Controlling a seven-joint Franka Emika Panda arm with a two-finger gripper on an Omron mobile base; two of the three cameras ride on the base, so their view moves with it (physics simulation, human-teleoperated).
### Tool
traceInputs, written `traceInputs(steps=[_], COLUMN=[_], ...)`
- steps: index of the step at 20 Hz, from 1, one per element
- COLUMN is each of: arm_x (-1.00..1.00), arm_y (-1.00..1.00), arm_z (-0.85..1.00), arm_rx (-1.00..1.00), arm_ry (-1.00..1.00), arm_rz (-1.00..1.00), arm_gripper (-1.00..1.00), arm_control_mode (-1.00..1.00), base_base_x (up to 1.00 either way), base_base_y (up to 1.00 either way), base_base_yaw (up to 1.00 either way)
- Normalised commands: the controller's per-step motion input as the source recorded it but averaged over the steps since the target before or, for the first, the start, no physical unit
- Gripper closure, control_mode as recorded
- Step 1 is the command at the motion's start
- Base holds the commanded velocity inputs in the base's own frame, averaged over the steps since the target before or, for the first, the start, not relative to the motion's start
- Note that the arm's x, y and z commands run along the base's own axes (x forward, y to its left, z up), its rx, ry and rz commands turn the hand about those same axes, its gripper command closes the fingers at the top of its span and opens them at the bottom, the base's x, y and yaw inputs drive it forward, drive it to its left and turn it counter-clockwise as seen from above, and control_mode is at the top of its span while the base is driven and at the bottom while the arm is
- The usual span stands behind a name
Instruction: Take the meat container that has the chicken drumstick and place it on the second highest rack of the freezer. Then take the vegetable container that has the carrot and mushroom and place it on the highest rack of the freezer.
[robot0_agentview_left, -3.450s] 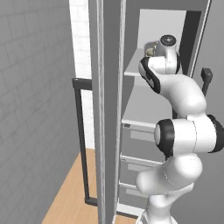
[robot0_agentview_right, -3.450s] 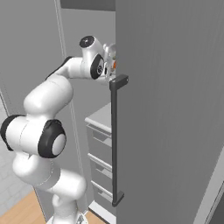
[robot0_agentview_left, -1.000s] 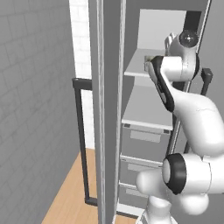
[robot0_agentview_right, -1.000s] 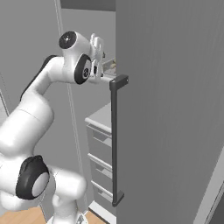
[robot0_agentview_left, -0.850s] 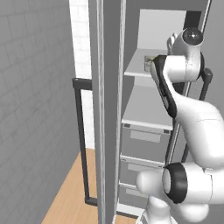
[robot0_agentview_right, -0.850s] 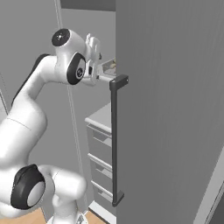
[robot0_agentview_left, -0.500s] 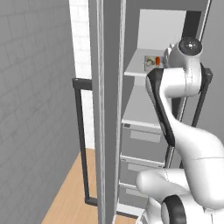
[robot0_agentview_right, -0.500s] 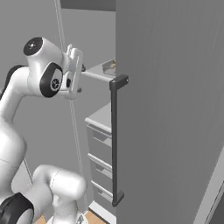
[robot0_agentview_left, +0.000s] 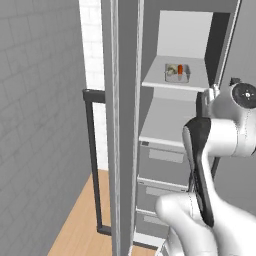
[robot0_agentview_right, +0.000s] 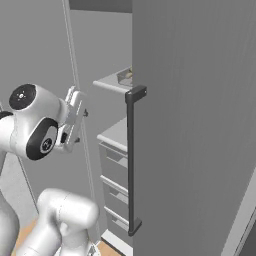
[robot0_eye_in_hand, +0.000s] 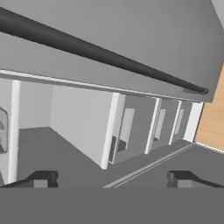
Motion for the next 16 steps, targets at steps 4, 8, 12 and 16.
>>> traceInputs(steps=[4,8,12,16], arm_x=[-1.00,-1.00,-0.97,-0.33], arm_y=[-0.15,-0.11,0.00,0.00], arm_z=[-0.61,-0.69,-0.47,-0.08], arm_rx=[0.21,0.25,0.02,0.00], arm_ry=[0.01,0.14,0.07,0.00], arm_rz=[-0.06,-0.12,-0.01,0.00], arm_gripper=[-1.00,-1.00,-1.00,-1.00], arm_control_mode=[-1.00,-1.00,-1.00,-1.00], base_base_x=[0.00,0.00,0.00,0.00], base_base_y=[0.00,0.00,0.00,0.00], base_base_yaw=[0.00,0.00,0.00,0.00])
